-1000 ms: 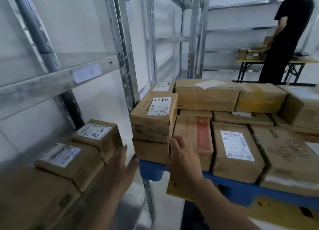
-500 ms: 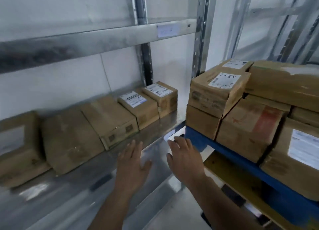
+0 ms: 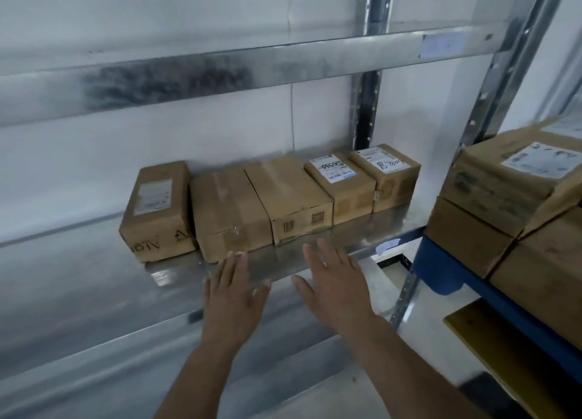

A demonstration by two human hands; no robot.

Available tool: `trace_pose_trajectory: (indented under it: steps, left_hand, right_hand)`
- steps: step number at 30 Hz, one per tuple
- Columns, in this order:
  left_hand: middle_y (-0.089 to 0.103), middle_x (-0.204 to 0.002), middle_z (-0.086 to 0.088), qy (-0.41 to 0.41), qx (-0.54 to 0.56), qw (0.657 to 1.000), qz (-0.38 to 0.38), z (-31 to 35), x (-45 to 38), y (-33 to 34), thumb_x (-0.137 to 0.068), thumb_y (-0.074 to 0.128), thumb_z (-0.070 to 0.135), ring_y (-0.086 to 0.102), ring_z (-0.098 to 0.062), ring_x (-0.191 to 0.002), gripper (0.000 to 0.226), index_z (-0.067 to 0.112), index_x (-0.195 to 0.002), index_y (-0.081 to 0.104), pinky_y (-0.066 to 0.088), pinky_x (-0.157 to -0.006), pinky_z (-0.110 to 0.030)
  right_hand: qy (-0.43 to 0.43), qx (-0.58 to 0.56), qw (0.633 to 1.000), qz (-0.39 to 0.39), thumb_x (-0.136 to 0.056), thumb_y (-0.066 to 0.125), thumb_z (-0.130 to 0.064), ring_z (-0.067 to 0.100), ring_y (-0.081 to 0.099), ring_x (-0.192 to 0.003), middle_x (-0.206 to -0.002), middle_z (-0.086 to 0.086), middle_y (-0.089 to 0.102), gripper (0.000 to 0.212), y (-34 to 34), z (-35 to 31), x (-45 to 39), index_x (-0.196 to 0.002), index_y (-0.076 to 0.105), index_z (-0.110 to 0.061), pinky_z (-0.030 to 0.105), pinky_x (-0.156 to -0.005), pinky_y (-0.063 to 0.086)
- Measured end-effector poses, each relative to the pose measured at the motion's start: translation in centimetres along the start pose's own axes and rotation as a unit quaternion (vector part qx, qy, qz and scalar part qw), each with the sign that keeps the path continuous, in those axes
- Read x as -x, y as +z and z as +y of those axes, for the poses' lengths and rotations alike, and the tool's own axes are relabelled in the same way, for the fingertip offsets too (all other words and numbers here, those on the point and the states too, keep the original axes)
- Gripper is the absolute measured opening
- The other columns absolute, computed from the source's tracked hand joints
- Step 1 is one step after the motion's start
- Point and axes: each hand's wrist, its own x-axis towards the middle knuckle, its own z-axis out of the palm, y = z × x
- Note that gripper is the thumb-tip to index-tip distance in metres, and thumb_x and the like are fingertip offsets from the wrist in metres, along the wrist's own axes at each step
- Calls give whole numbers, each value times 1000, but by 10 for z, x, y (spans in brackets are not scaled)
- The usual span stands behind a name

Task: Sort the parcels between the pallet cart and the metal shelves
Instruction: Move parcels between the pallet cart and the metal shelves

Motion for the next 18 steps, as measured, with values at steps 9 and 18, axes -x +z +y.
trace_pose_trajectory:
  steps: [9,18]
  left_hand:
    - [27,-153,-12,-57,10,997,43,-80,-27,-50,-92,49,43,22,-28,-141,63,12,-145,32,20,-113,-47]
    - [23,-155,-9,-94,75,991,51,-168,-96,-106,-94,42,44,16,-26,-142,64,16,-148,23,18,-114,-42]
  right_hand:
    - [-40,27,999,-25,-97,27,-54,27,33,-132,-146,10,36,61,10,-74,-52,-144,32,-15,40,-106,30]
    - [-48,7,999,-13,-97,31,-48,26,44,-119,-131,8,47,50,24,-164,-130,-131,45,-15,39,-97,35]
